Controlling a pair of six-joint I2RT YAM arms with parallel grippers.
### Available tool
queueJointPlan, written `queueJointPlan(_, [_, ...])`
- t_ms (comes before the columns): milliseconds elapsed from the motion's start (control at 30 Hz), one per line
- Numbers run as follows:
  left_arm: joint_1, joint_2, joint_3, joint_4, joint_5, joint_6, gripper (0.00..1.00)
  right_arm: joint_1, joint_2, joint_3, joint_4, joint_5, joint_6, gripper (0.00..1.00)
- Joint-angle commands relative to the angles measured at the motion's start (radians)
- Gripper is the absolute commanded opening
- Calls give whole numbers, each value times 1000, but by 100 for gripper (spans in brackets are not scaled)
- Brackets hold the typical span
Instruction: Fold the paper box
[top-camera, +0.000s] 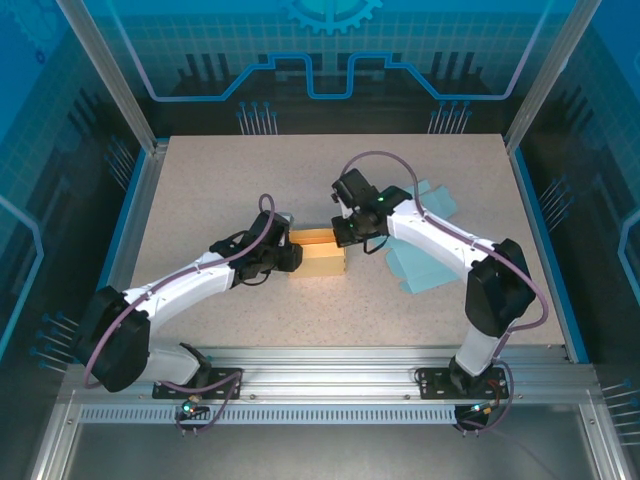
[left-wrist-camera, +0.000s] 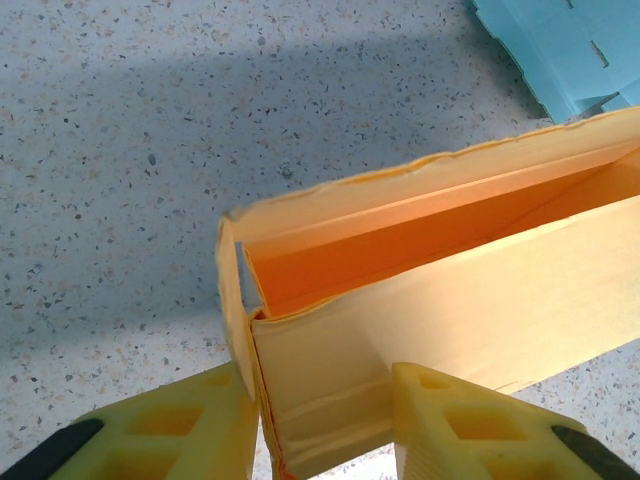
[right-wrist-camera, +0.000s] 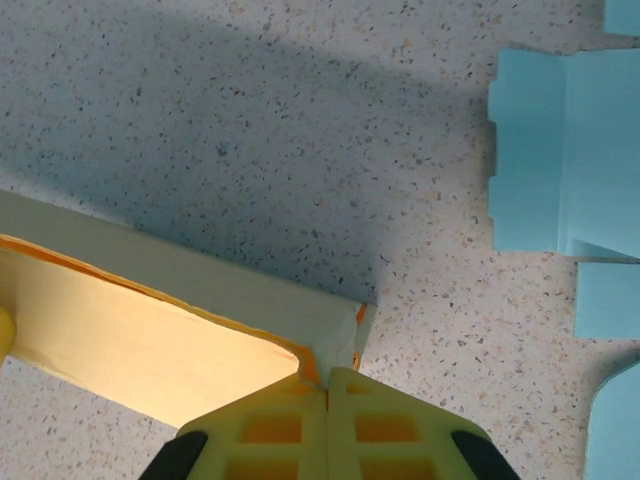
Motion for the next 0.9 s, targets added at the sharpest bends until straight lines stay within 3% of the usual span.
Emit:
queueJointPlan(0, [-13, 50, -20, -94, 6, -9, 38, 43, -11, -36, 28, -23, 49, 4])
queueJointPlan(867, [-15, 56, -13, -99, 4, -13, 38, 71, -38, -128, 66, 10, 108, 1])
